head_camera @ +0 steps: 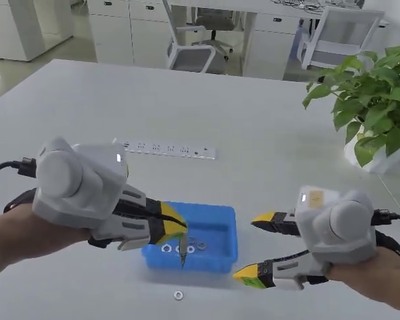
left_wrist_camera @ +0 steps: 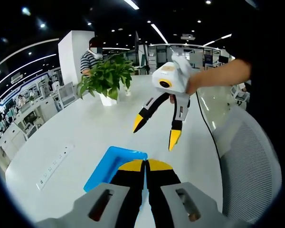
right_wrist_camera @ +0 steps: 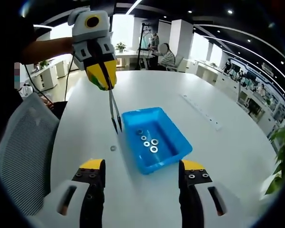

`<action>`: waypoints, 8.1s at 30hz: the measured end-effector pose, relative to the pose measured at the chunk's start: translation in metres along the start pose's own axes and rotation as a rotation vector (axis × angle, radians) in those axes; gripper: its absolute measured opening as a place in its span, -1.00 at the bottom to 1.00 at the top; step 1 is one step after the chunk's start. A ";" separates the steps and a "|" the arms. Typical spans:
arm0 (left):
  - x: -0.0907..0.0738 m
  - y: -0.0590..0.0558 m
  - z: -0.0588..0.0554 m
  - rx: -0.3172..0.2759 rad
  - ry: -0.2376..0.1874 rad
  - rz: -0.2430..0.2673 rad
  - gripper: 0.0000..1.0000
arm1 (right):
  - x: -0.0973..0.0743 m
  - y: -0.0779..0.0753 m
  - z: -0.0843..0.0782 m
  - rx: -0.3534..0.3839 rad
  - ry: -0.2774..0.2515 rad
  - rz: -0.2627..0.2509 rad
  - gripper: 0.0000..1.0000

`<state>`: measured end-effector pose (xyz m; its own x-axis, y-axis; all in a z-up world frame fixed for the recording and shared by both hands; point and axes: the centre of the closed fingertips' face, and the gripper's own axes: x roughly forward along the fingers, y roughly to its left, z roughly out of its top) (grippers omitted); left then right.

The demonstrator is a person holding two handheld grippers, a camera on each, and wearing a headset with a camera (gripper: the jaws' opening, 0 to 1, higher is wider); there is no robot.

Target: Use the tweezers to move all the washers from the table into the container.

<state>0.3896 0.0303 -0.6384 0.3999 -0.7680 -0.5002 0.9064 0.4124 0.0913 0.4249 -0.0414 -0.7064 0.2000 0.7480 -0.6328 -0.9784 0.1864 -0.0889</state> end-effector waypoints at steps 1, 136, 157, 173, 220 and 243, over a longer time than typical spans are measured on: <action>0.000 -0.002 -0.001 0.002 0.001 -0.001 -0.91 | -0.001 0.001 -0.002 0.005 0.001 0.000 0.28; 0.027 -0.023 -0.051 -0.019 0.040 -0.149 -0.91 | 0.101 0.080 0.002 -0.363 0.014 0.411 -0.83; 0.027 -0.022 -0.053 -0.014 0.059 -0.142 -0.89 | 0.102 0.080 0.002 -0.307 0.021 0.410 -0.86; 0.023 -0.020 -0.060 -0.008 0.076 -0.118 -0.68 | 0.097 0.079 0.011 -0.305 0.019 0.409 -0.86; -0.024 -0.013 -0.055 -0.233 -0.079 0.146 0.76 | 0.058 0.004 0.079 -0.363 -0.007 0.287 -0.85; -0.031 -0.006 -0.052 -0.258 -0.099 0.169 0.98 | 0.091 -0.017 0.065 -0.385 -0.011 0.298 -0.84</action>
<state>0.3646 0.0773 -0.6679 0.5648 -0.7164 -0.4097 0.7663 0.6395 -0.0618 0.4631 0.0653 -0.7123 -0.0931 0.7402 -0.6659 -0.9407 -0.2846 -0.1849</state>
